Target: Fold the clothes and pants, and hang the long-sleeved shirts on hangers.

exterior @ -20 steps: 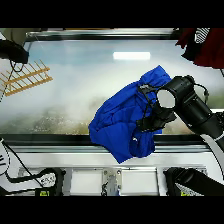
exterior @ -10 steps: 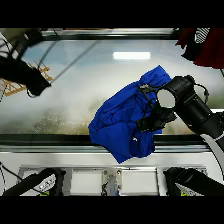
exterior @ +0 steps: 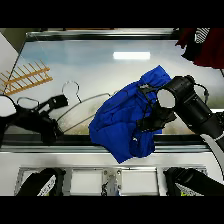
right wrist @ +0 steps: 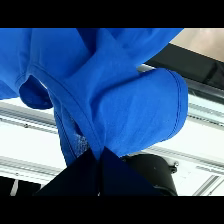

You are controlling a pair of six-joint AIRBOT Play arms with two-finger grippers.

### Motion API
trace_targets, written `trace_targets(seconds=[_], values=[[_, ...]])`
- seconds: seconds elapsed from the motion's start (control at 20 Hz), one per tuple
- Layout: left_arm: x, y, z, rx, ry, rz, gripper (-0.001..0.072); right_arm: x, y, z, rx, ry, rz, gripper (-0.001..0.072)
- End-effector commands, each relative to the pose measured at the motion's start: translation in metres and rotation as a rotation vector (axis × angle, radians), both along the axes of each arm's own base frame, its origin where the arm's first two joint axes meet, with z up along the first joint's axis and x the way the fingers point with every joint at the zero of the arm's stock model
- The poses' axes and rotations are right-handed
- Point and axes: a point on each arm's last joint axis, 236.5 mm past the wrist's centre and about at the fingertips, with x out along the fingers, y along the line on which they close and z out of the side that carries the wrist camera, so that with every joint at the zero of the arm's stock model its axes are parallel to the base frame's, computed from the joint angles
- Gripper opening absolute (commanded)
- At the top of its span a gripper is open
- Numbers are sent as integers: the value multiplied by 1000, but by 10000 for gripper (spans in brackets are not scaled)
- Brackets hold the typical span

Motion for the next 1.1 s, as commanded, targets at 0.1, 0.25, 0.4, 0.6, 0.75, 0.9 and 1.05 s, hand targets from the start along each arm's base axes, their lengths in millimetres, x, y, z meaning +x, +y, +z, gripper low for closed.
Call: trace_targets(seconds=[0.1, 0.25, 0.4, 0.6, 0.75, 0.9, 1.05], values=[[-58, -26, -25, -64, 63, -117, 10, 0, 0, 0, 0, 1, 1, 8], [-69, -35, -30, -77, 90, -161, 9, 0, 0, 0, 0, 1, 0, 8], [-72, -35, -30, -74, 102, -167, 9, 0, 0, 0, 0, 1, 0, 8], [-76, -35, -29, -76, 125, -160, 9, 0, 0, 0, 0, 1, 0, 8], [-77, -35, -28, -73, 126, -141, 9, 0, 0, 0, 0, 1, 1, 8], [-81, -33, -18, -83, 54, -142, 9, 0, 0, 0, 0, 1, 0, 8], [-91, -31, -7, -94, -16, -154, 9, 0, 0, 0, 0, 1, 0, 8]])
